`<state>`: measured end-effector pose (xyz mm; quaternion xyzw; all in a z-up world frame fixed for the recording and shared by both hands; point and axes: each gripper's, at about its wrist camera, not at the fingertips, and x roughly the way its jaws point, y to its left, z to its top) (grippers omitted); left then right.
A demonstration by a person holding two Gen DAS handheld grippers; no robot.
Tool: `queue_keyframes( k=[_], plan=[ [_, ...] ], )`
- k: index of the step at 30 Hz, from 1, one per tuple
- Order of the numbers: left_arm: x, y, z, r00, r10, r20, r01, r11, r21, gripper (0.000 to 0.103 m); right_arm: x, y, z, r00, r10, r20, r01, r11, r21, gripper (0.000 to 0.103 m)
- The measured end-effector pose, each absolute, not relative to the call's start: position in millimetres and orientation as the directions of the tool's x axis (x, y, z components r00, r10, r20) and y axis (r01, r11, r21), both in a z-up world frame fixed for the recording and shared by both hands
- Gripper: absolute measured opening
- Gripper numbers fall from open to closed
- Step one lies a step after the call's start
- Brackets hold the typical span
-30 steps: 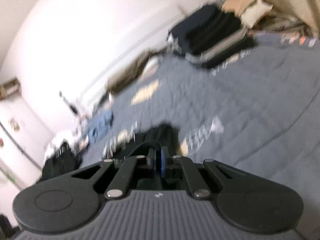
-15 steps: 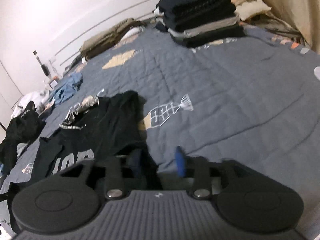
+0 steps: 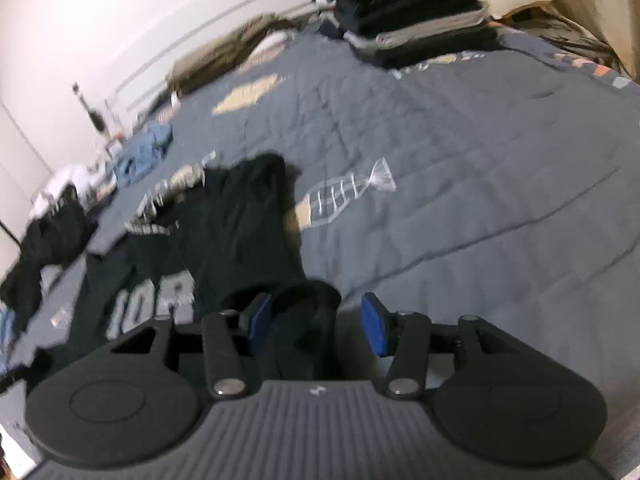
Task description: Fold clothes
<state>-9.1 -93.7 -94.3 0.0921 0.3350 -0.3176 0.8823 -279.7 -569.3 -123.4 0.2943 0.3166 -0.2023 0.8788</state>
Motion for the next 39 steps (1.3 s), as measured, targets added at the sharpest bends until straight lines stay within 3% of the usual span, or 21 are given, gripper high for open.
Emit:
queue_keyframes(
  k=[5, 6, 7, 8, 10, 11, 20, 28, 39],
  plan=[
    [2.2, -102.6, -111.2, 0.55, -0.467, -0.692, 0.602, 0.796, -0.06, 0.041, -262.2, -566.1, -138.9, 0.681, -0.173, -0.712, 0.555, 0.756, 0.347, 0.049],
    [2.9, -102.2, -113.0, 0.543, -0.467, -0.698, 0.602, 0.796, -0.065, 0.036, -260.1, -564.7, -141.6, 0.685, -0.166, -0.71, 0.548, 0.759, 0.351, 0.049],
    [2.8, -101.2, -112.8, 0.536, -0.478, -0.696, 0.608, 0.79, -0.074, 0.02, -258.0, -563.3, -144.3, 0.689, -0.159, -0.707, 0.54, 0.763, 0.355, 0.047],
    [2.7, -99.8, -112.0, 0.531, -0.489, -0.692, 0.612, 0.786, -0.085, 0.014, -257.6, -562.1, -145.3, 0.696, -0.159, -0.7, 0.537, 0.762, 0.36, 0.042],
    [2.5, -96.0, -107.5, 0.53, -0.513, -0.675, 0.613, 0.782, -0.113, 0.008, -256.9, -560.5, -145.3, 0.705, -0.161, -0.69, 0.536, 0.758, 0.372, 0.011],
    [2.4, -94.1, -105.2, 0.529, -0.525, -0.667, 0.613, 0.779, -0.127, 0.005, -259.4, -561.7, -142.3, 0.722, -0.16, -0.673, 0.534, 0.747, 0.395, 0.007],
    [16.1, -78.6, -68.5, 0.592, -0.618, -0.517, 0.574, 0.774, -0.266, 0.003, -278.4, -568.5, -95.1, 0.857, -0.223, -0.465, 0.473, 0.697, 0.539, 0.005],
    [66.7, -112.0, -77.7, 0.576, -0.602, -0.553, 0.558, 0.784, -0.272, 0.003, -220.6, -597.6, -101.9, 0.814, -0.241, -0.529, 0.528, 0.686, 0.501, 0.005],
    [137.9, -162.1, -75.6, 0.583, -0.589, -0.559, 0.578, 0.785, -0.224, 0.003, -131.5, -639.9, -98.3, 0.796, -0.257, -0.549, 0.538, 0.717, 0.444, 0.005]
  ],
)
